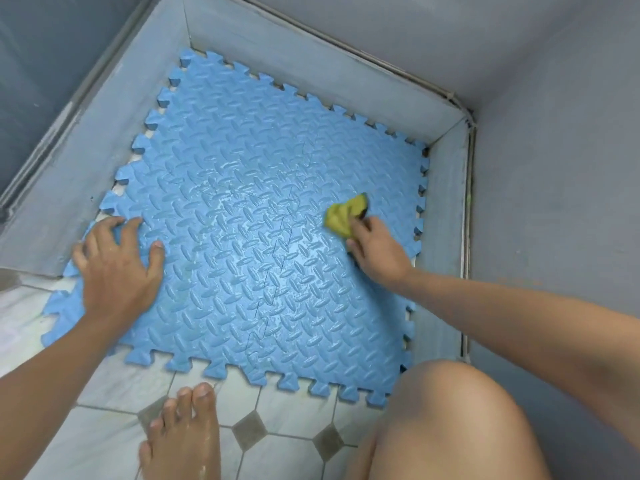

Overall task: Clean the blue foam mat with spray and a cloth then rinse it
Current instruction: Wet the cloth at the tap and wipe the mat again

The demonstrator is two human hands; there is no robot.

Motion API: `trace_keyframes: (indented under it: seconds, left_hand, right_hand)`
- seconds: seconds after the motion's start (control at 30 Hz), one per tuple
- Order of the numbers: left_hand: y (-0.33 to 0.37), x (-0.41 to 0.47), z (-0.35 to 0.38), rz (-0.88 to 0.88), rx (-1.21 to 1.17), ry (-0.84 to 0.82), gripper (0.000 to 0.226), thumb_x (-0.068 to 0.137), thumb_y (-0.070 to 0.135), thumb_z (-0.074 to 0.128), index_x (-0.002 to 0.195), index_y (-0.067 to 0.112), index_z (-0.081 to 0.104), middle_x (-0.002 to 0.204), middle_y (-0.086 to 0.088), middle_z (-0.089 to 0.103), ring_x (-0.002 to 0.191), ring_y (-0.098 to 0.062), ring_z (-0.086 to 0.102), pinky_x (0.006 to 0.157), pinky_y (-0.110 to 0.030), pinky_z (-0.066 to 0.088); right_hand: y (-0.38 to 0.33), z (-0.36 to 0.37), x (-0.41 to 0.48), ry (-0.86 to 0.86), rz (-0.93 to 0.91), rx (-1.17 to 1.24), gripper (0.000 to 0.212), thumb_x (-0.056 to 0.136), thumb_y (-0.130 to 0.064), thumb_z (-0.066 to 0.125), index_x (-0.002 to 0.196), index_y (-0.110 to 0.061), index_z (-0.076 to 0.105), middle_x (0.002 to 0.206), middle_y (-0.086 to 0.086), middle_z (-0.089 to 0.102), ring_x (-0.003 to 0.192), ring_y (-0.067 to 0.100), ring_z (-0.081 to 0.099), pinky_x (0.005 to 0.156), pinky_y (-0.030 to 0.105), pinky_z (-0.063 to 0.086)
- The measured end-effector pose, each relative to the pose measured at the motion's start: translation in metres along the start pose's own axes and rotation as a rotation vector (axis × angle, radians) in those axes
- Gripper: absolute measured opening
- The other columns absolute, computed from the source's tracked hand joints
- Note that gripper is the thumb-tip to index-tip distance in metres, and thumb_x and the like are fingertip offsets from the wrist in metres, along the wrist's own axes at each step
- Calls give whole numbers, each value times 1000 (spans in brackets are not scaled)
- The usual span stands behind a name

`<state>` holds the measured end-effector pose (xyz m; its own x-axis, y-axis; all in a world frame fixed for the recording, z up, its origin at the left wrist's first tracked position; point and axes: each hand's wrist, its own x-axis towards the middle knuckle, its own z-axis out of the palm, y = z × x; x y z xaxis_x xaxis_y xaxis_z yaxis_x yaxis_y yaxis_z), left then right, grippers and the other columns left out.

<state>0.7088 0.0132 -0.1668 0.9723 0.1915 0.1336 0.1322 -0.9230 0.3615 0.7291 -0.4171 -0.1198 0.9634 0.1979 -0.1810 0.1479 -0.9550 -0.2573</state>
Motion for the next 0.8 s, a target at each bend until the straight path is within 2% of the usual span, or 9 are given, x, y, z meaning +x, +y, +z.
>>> trace_keyframes:
  seconds: [0.17, 0.27, 0.3, 0.37, 0.4, 0.5, 0.63, 0.73, 0.8]
  left_hand:
    - [1, 0, -1, -11, -17, 4, 54, 94, 43, 47, 136, 10, 57, 138, -20, 48, 131, -41, 46, 111, -57, 28]
    - [2, 0, -2, -26, -24, 9, 55, 93, 42, 48, 136, 9, 57, 139, -20, 49, 131, -41, 45, 111, -57, 28]
    - [2, 0, -1, -25, -24, 7, 55, 93, 42, 48, 136, 9, 57, 138, -20, 49, 131, -41, 45, 111, -56, 28]
    - [2, 0, -1, -27, -31, -1, 55, 93, 43, 48, 136, 10, 57, 138, -19, 49, 131, -40, 45, 111, -55, 28]
    - [1, 0, -1, -28, -34, -3, 55, 93, 44, 47, 135, 10, 58, 138, -19, 49, 131, -40, 45, 110, -55, 28]
    - [0, 0, -1, -33, -30, -5, 54, 93, 44, 46, 134, 10, 58, 138, -18, 49, 131, -41, 46, 110, -56, 29]
    - [0, 2, -1, -45, -35, -29, 55, 93, 44, 47, 135, 11, 58, 139, -16, 48, 133, -39, 44, 110, -57, 29]
    - [0, 1, 0, -48, -23, -33, 54, 93, 43, 47, 135, 11, 57, 139, -16, 48, 131, -39, 45, 109, -58, 31]
    - [0, 2, 0, -48, -9, -35, 54, 93, 43, 46, 135, 11, 57, 138, -16, 49, 130, -40, 46, 107, -58, 33]
  right_hand:
    - [-96, 35, -20, -215, -705, -36, 45, 98, -43, 55, 139, -25, 53, 107, 8, 52, 91, 24, 51, 77, 36, 39]
    - [-110, 34, 17, -190, -884, -129, 40, 97, -46, 54, 131, -28, 60, 101, 4, 56, 86, 22, 55, 73, 36, 40]
    - [-107, 27, 30, -141, -838, -113, 38, 96, -50, 53, 127, -29, 63, 99, 2, 59, 84, 20, 57, 72, 34, 43]
    - [-83, 12, 68, -132, -500, 45, 35, 94, -57, 53, 111, -31, 66, 95, -2, 66, 82, 16, 63, 72, 33, 50]
    - [-67, 1, 86, -91, -335, 40, 33, 95, -54, 52, 113, -29, 65, 99, 0, 66, 85, 19, 64, 73, 35, 51]
    - [17, -25, 135, 124, 46, -22, 39, 101, -36, 48, 137, -21, 54, 113, 16, 54, 99, 37, 57, 83, 42, 49]
    - [132, -55, 160, 206, 570, 12, 40, 95, -28, 48, 127, -6, 58, 127, 25, 59, 114, 44, 57, 97, 45, 47]
    - [129, -54, 175, 266, 756, 99, 55, 99, -49, 40, 126, -5, 58, 132, 23, 56, 120, 40, 53, 103, 43, 43]
    - [93, -43, 193, 295, 746, 121, 57, 99, -51, 41, 129, -5, 54, 136, 24, 49, 122, 40, 50, 104, 44, 41]
